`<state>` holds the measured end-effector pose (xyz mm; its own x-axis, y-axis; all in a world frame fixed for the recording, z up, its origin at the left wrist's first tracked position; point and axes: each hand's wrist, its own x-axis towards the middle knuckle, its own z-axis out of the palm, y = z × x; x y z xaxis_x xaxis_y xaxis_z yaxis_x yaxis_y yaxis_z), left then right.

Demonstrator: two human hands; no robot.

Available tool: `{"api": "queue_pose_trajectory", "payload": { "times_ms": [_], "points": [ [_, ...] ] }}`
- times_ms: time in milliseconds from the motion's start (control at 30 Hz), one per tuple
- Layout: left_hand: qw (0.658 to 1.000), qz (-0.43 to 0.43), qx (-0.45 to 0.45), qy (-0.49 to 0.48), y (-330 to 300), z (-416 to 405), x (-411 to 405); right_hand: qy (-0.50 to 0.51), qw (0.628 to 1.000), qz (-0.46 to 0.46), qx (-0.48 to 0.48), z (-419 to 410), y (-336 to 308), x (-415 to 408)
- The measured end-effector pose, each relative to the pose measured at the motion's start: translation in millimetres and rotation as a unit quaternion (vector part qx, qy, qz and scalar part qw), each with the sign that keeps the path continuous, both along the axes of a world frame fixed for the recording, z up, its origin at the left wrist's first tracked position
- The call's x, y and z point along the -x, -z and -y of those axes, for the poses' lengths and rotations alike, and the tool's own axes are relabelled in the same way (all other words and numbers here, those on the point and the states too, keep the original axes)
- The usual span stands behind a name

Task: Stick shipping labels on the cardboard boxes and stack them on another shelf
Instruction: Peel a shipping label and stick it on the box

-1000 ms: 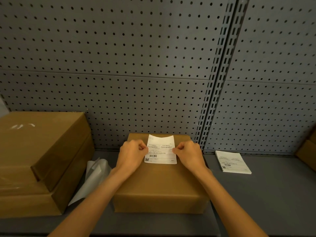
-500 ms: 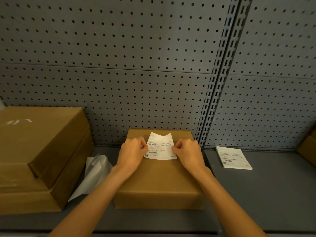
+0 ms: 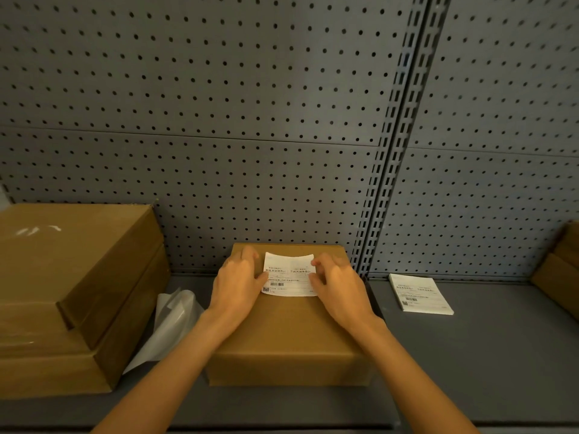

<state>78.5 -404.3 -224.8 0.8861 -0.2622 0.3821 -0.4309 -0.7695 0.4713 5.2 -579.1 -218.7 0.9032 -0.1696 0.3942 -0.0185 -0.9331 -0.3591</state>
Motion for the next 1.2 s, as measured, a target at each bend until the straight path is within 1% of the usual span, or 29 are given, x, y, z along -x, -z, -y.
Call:
{"api": "queue_pose_trajectory", "payload": {
  "times_ms": [67,133,167,233,333,500,700,800,867,1000,1067,1200],
  "points": [
    [0.997,0.015,-0.033,0.065,1,-1,2,-0.069,0.996,-0.018,0.06,-5,-1,5],
    [0.986,0.007,-0.079,0.144,5,-2,7,-0.125,0.986,-0.08,0.078,-12,1,10],
    [0.98,-0.006,-0.1,0.172,7,-1,9,-0.142,0.98,-0.117,0.082,-14,4,11],
    [0.967,-0.042,-0.153,0.198,12,-2,10,-0.151,0.969,-0.173,0.091,-16,7,14],
    [0.955,-0.068,-0.207,0.201,14,-3,9,-0.15,0.962,-0.204,0.101,-14,7,16],
    [0.95,-0.077,-0.232,0.195,10,-5,12,-0.143,0.955,-0.233,0.114,-7,9,18],
    [0.95,-0.083,-0.234,0.19,10,-5,12,-0.102,0.961,-0.24,0.094,7,7,27],
    [0.951,-0.082,-0.235,0.186,10,-4,14,-0.079,0.967,-0.219,0.106,7,7,30],
    [0.951,-0.082,-0.234,0.185,9,-4,15,-0.091,0.969,-0.2,0.114,2,5,32],
    [0.951,-0.082,-0.232,0.186,9,-3,16,-0.164,0.959,-0.212,0.089,-13,7,38],
    [0.951,-0.083,-0.232,0.186,9,-4,16,-0.164,0.96,-0.206,0.092,-13,8,38],
    [0.952,-0.082,-0.23,0.186,10,-4,15,-0.129,0.967,-0.201,0.09,-5,6,44]
  ]
}}
